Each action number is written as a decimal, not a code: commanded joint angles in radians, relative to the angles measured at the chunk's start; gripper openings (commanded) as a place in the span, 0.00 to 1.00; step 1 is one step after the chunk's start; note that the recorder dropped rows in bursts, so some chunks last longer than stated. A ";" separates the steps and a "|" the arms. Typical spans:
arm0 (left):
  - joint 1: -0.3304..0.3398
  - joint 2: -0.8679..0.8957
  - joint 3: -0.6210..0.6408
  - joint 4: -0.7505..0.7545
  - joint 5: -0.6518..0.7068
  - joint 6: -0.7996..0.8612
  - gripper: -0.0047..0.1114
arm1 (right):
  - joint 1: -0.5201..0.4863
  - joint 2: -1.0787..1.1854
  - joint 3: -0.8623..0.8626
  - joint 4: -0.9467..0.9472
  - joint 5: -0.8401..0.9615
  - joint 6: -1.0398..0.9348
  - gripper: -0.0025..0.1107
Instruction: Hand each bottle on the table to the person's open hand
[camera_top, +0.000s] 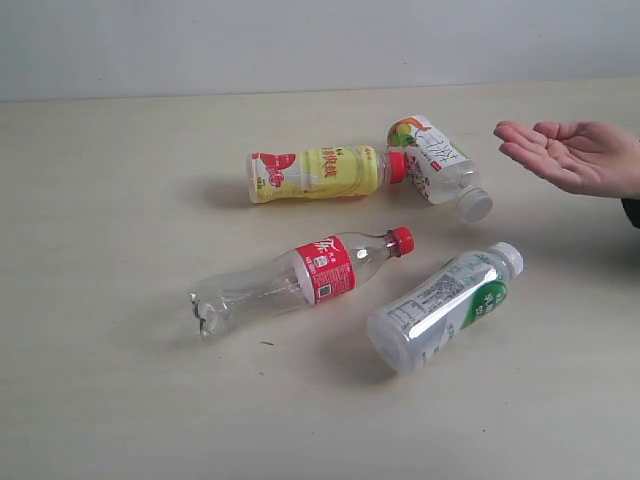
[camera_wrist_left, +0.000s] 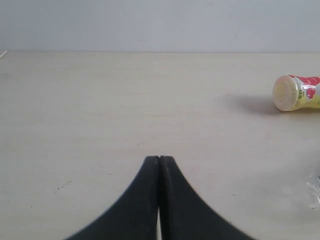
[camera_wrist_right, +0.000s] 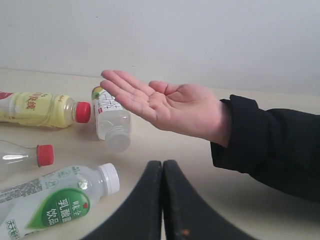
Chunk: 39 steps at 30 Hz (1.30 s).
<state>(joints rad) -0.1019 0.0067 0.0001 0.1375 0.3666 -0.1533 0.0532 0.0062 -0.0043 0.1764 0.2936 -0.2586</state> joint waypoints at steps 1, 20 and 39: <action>0.002 -0.007 0.000 -0.001 -0.007 -0.004 0.04 | 0.002 -0.006 0.004 0.005 -0.005 -0.003 0.02; 0.002 -0.007 0.000 -0.001 -0.007 -0.004 0.04 | 0.002 -0.006 0.004 0.000 -0.005 -0.002 0.02; 0.002 -0.007 0.000 -0.001 -0.007 -0.004 0.04 | 0.002 0.011 -0.044 0.248 -0.986 0.652 0.02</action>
<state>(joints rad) -0.1019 0.0067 0.0001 0.1375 0.3666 -0.1533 0.0537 0.0040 -0.0043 0.3945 -0.5379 0.2757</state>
